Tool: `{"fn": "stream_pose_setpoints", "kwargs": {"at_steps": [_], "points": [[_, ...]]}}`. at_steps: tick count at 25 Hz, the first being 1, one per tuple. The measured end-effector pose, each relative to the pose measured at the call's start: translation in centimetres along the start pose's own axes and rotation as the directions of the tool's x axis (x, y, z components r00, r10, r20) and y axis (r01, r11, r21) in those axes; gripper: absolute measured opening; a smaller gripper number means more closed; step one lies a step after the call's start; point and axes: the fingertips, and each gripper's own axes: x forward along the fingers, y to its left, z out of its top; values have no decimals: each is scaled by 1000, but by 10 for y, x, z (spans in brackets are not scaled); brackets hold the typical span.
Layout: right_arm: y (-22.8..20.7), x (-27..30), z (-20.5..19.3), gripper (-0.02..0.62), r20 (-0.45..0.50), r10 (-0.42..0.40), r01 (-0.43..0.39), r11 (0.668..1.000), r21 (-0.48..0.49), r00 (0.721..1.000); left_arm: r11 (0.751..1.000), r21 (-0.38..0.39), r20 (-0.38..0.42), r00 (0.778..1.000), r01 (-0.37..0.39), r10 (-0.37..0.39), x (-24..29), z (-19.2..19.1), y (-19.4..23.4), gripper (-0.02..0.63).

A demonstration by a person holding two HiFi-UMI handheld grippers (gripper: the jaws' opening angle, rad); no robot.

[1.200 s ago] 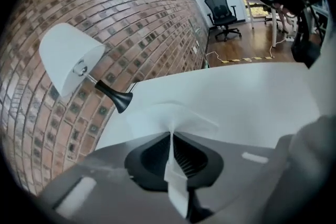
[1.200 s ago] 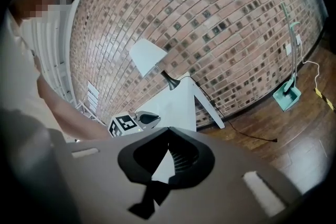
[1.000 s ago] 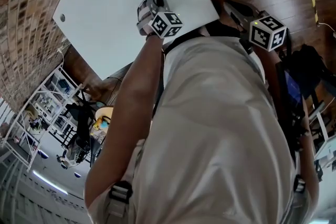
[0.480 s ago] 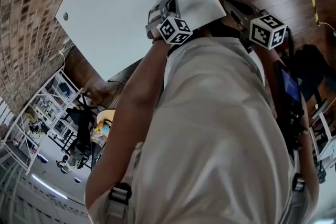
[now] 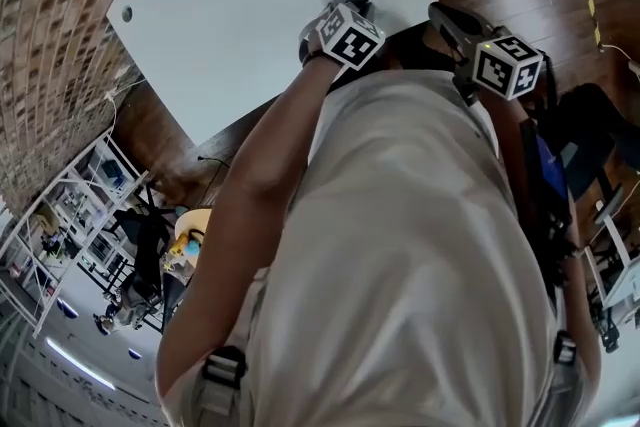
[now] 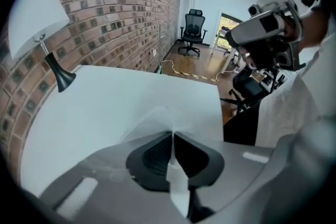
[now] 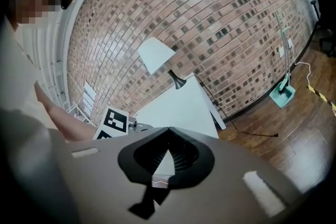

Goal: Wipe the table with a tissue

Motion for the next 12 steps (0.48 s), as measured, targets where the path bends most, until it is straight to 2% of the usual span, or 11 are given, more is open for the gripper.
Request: {"fn": "stream_pose_setpoints", "kwargs": {"at_steps": [3, 5, 8, 10, 12], "points": [[10, -3, -6, 8, 0, -3, 3, 1000, -10, 1000, 988, -78, 2, 991, 137, -137, -5, -8, -29, 17], [16, -3, -8, 8, -6, -4, 4, 1000, -18, 1000, 979, -122, 49, 986, 163, -158, -17, -6, -35, 18], [24, -1, -11, 8, -16, -2, 2, 999, -35, 1000, 963, -232, 161, 982, 138, -102, -46, -10, -27, 18], [27, -1, -16, 8, -26, 1, -2, 999, -46, 1000, 933, -349, 206, 978, 85, -13, -67, -31, -13, 18], [30, 1, -22, 8, -37, 6, -8, 999, -51, 999, 891, -454, 204, 973, 0, 104, -86, -66, 9, 18]]}}
